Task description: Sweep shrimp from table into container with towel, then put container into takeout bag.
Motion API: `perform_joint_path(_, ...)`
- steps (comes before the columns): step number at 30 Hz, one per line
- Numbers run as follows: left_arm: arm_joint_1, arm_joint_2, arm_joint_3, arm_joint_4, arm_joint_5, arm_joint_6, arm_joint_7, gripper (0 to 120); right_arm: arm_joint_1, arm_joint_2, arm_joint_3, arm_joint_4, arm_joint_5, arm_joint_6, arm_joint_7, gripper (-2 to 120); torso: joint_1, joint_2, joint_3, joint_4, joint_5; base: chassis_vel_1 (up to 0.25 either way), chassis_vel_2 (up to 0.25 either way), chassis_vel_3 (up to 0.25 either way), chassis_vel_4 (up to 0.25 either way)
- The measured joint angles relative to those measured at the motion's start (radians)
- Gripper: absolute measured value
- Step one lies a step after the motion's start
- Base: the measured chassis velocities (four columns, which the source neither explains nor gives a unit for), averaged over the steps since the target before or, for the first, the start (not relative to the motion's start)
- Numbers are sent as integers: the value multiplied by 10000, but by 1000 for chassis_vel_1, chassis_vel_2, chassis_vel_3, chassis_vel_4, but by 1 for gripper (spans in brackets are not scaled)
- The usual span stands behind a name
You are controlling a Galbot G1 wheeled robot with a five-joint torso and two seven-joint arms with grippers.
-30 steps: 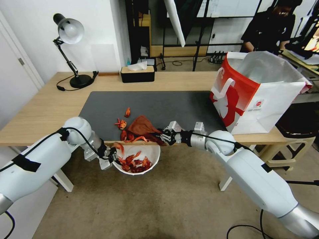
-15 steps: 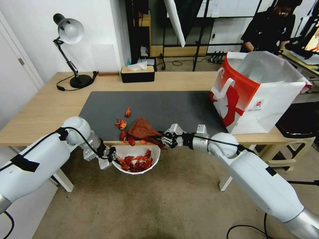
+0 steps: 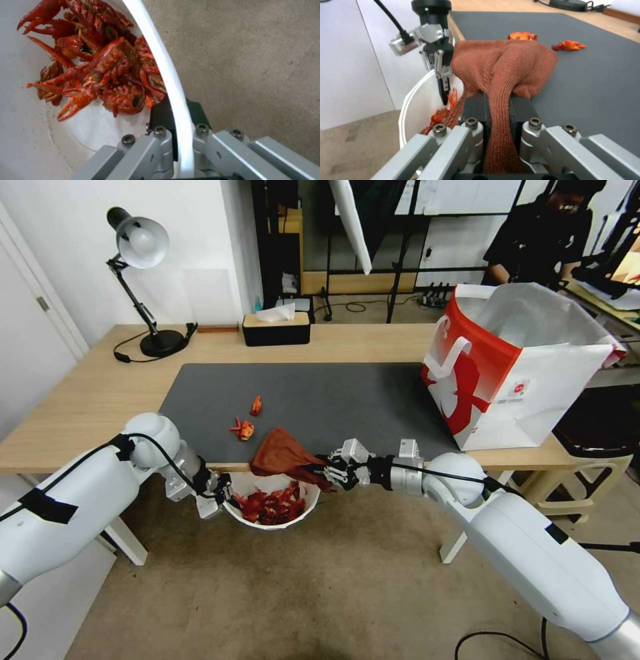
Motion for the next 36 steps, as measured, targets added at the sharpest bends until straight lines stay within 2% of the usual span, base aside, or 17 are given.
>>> perform_joint_path(6,26,5,-2,6,-2,-2,0,0,302,316,158,-164,946,17,407,7,0,0,0,0,0,0,0,0,0)
perform_joint_path(8,96,25,-64,5,6,-9,-2,0,606,580,182,-403,1647,5,841,7,0,0,0,0,0,0,0,0,0)
perform_joint_path(9,96,25,-64,5,6,-9,-2,0,606,580,182,-403,1647,5,841,7,0,0,0,0,0,0,0,0,0)
perform_joint_path(11,164,62,-131,2,19,-30,-4,0,982,919,121,-801,1980,79,1447,7,0,0,0,-1,-3,0,0,0,0)
perform_joint_path(12,208,84,-164,-4,24,-38,-5,0,1230,1145,31,-1101,2018,137,1890,7,0,0,0,0,-3,0,0,0,0)
perform_joint_path(13,208,84,-164,-4,24,-38,-5,0,1230,1145,31,-1101,2018,137,1890,7,0,0,0,0,-3,0,0,0,0)
perform_joint_path(16,304,137,-262,-19,35,-48,-5,0,2037,1882,-372,-2248,1734,143,3178,7,0,0,2,3,-1,0,0,0,0)
perform_joint_path(17,304,137,-262,-19,35,-48,-5,0,2037,1882,-372,-2248,1734,143,3178,7,0,0,2,3,-1,0,0,0,0)
perform_joint_path(20,407,216,-393,-38,39,-65,2,0,2975,2627,-727,-3644,1180,60,3779,7,1,-1,3,0,-1,0,0,0,0)
perform_joint_path(27,680,367,-627,-108,41,-108,6,0,4191,3582,-1062,-5449,401,-164,3948,7,3,0,3,3,-2,0,0,0,0)
perform_joint_path(36,1009,510,-970,-207,61,-161,-5,0,4883,4358,-1379,-7199,82,-327,3236,7,3,0,2,0,-2,0,0,0,0)
